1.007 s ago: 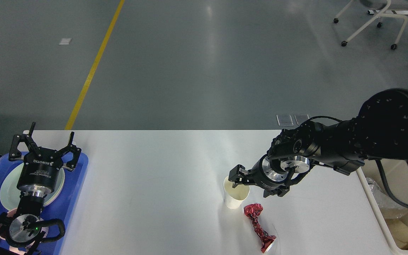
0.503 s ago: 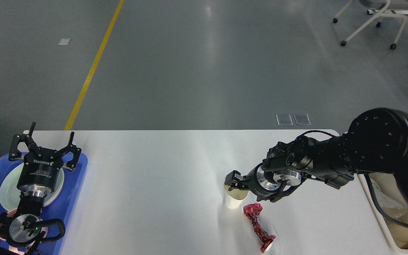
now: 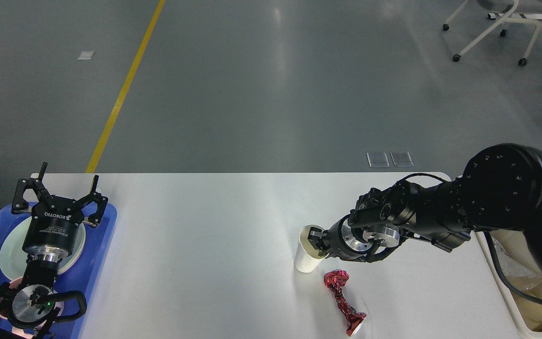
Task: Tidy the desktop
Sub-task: 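Grasp the remaining paper cup with the right gripper, then lift the paper cup and carry it to the white bin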
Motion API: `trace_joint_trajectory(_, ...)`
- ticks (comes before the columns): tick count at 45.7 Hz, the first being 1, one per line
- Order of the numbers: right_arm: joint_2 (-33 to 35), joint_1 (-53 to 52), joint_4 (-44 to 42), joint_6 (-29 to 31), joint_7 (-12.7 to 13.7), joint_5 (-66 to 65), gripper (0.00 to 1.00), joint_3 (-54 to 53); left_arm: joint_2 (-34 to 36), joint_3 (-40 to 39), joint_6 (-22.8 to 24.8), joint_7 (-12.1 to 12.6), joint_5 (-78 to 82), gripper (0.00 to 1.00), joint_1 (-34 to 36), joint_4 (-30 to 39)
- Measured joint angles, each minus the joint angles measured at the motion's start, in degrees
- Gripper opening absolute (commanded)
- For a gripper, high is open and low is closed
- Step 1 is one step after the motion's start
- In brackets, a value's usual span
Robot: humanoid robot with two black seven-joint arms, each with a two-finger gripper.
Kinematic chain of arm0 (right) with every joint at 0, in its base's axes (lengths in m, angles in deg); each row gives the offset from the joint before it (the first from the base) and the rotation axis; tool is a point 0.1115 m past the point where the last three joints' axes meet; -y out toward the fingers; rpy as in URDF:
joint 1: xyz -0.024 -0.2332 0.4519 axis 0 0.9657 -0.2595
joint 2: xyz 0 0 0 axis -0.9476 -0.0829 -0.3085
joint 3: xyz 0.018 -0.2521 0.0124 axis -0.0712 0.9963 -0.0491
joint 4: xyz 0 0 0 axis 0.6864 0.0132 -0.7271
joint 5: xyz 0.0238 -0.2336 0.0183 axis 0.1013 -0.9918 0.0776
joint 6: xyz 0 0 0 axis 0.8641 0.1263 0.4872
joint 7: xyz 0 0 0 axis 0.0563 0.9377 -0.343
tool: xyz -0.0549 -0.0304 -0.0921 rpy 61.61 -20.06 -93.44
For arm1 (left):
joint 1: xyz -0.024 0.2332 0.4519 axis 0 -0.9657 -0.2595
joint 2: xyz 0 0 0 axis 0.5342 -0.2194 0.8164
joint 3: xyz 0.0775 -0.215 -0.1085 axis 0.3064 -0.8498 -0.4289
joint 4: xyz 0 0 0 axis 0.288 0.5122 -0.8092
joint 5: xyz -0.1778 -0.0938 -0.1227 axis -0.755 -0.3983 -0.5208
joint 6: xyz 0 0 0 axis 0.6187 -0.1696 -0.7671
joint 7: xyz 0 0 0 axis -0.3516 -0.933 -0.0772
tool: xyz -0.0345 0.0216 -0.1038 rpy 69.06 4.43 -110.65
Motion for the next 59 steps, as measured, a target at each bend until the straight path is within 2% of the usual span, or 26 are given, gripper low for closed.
trace_joint_trajectory(20, 0.36, -1.18, 1.51, -1.22, -0.06, 0.41, 0.00, -0.16, 0.00, 0.00, 0.00, 0.00, 0.00, 0.96, 0.00, 0.00)
trace_joint_trajectory(39, 7.54, -18.73, 18.89, 0.22, -0.01, 0.87, 0.00, 3.48, 0.00, 0.00, 0.00, 0.00, 0.00, 0.96, 0.00, 0.00)
trace_joint_trajectory(44, 10.47, -25.29, 21.82, 4.30, -0.03, 0.87, 0.00, 6.13, 0.00, 0.00, 0.00, 0.00, -0.01, 0.96, 0.00, 0.00)
trace_joint_trajectory(54, 13.75, -38.49, 25.69, 19.25, 0.04, -1.09, 0.00, 11.67, 0.00, 0.00, 0.00, 0.00, 0.00, 0.96, 0.00, 0.00)
trace_joint_trajectory(59, 15.95, -43.95, 28.96, 23.79, 0.15, -5.12, 0.00, 12.47, 0.00, 0.00, 0.00, 0.00, 0.00, 0.96, 0.00, 0.00)
